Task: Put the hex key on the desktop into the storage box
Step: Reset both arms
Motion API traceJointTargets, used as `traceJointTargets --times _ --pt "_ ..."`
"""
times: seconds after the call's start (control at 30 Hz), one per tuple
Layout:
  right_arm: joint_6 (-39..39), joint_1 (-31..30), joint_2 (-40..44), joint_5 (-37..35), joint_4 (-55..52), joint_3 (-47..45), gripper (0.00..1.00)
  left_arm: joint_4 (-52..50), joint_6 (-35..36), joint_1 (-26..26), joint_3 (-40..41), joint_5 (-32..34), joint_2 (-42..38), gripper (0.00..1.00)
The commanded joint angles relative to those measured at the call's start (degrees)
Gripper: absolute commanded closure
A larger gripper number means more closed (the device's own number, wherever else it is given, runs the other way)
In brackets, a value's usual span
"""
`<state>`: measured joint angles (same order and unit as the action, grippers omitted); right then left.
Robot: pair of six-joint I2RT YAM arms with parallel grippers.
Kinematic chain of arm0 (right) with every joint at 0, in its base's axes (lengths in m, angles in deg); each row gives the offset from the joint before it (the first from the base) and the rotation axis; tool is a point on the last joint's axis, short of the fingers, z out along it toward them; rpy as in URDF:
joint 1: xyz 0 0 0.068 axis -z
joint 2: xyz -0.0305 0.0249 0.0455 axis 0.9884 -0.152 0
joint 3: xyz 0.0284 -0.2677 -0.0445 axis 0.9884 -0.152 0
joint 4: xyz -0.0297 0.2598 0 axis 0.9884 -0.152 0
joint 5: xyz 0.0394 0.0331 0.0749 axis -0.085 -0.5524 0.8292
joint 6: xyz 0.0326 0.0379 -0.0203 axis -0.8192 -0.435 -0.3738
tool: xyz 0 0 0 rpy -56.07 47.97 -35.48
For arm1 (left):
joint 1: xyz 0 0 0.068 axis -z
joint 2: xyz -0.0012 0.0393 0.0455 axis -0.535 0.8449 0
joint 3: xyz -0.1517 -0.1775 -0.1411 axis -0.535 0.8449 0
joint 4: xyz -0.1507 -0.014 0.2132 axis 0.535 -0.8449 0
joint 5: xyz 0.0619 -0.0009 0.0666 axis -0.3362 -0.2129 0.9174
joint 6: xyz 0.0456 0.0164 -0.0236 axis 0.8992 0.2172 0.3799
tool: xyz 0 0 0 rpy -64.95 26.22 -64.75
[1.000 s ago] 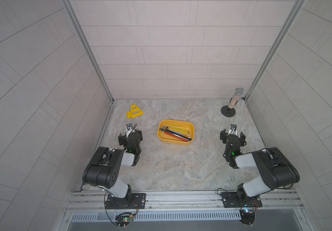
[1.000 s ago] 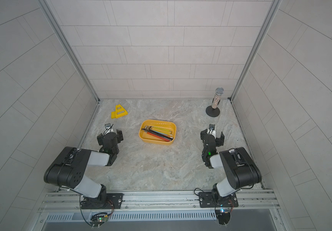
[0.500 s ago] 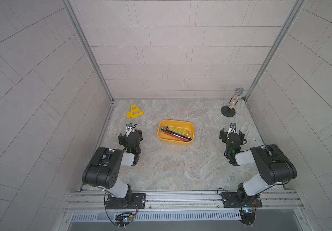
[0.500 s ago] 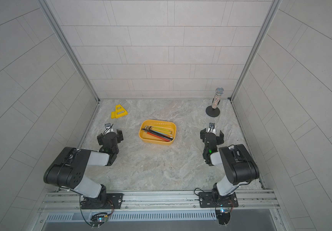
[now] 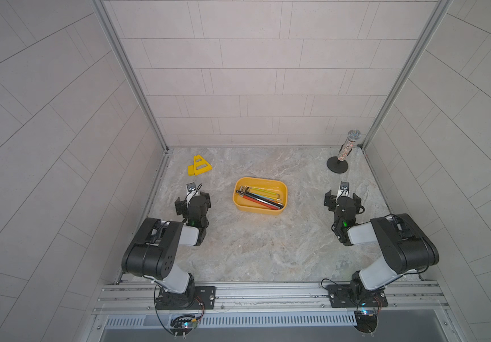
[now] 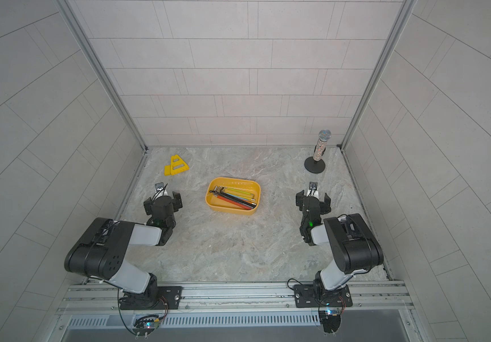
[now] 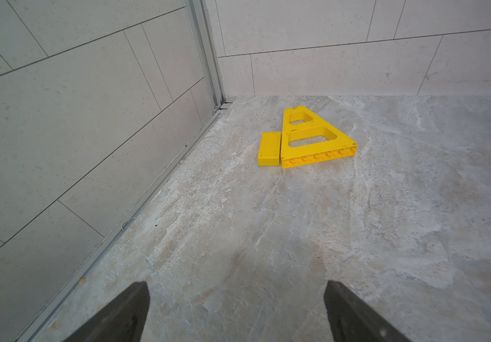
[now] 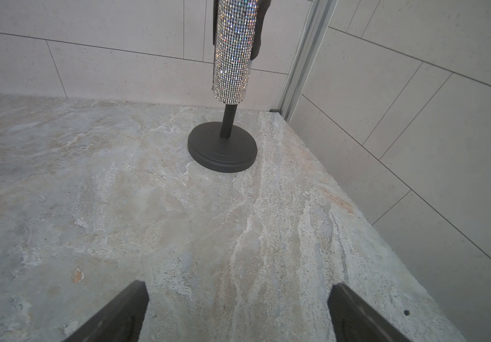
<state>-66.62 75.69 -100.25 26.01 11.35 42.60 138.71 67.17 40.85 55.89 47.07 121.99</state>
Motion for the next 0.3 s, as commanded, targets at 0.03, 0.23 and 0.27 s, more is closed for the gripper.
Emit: traceJointTargets --times 0.03,0.23,0.27 --pt "-0.3 0.3 -0.1 -0.1 0.3 0.1 0.0 0.2 -0.4 -0.6 -1.5 -0.2 0.8 0.0" --pt "-0.3 0.3 -0.1 -0.1 0.3 0.2 0.0 -0.4 -0.8 -1.2 -1.5 -1.3 0.5 0.0" --pt "-0.3 0.2 -0.1 -0.1 0.4 0.2 0.0 -0.4 -0.7 -1.1 -1.4 -1.4 0.4 0.0"
